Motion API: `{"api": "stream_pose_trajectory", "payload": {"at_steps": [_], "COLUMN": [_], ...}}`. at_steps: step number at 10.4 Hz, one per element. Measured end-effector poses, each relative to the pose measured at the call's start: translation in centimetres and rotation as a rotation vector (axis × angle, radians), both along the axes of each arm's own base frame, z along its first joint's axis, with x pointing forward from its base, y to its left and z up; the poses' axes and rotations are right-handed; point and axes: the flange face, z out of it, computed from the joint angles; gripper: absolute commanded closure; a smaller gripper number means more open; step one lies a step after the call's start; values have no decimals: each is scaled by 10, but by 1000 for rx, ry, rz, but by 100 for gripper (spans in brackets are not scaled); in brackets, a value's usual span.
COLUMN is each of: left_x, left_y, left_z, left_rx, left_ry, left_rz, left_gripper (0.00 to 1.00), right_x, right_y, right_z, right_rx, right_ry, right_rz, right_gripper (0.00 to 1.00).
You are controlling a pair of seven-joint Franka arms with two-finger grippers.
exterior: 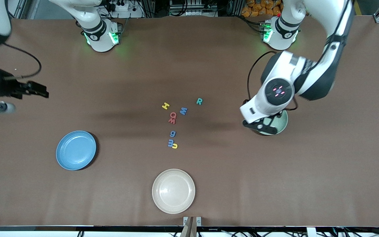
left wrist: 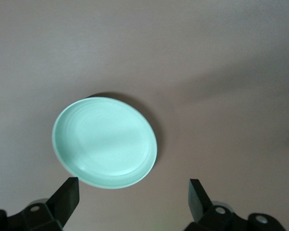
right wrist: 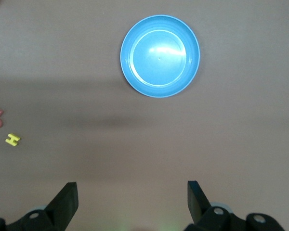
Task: Sort upper and lower case letters into plates
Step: 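Move the left gripper over the letters toward the teal R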
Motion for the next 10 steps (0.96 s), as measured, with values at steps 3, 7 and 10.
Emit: {"api": "stream_pose_trajectory", "payload": {"at_steps": [3, 7, 10], "left_x": [-17, -59, -62], "left_y": [-61, -128, -140], "left_z": [-39, -56, -80], "left_rx": [6, 23, 3], "left_ry": [0, -13, -13], "left_rz": [-7, -26, -31], "left_gripper": [0, 0, 0], "right_x": [31, 33, 41], "right_y": [-11, -38, -38], "right_z": [-50, -57, -67], "right_rx": [7, 8, 9], "right_ry": [-18, -18, -36], "right_rz": [-18, -60, -59], "right_gripper": [0, 0, 0]}}
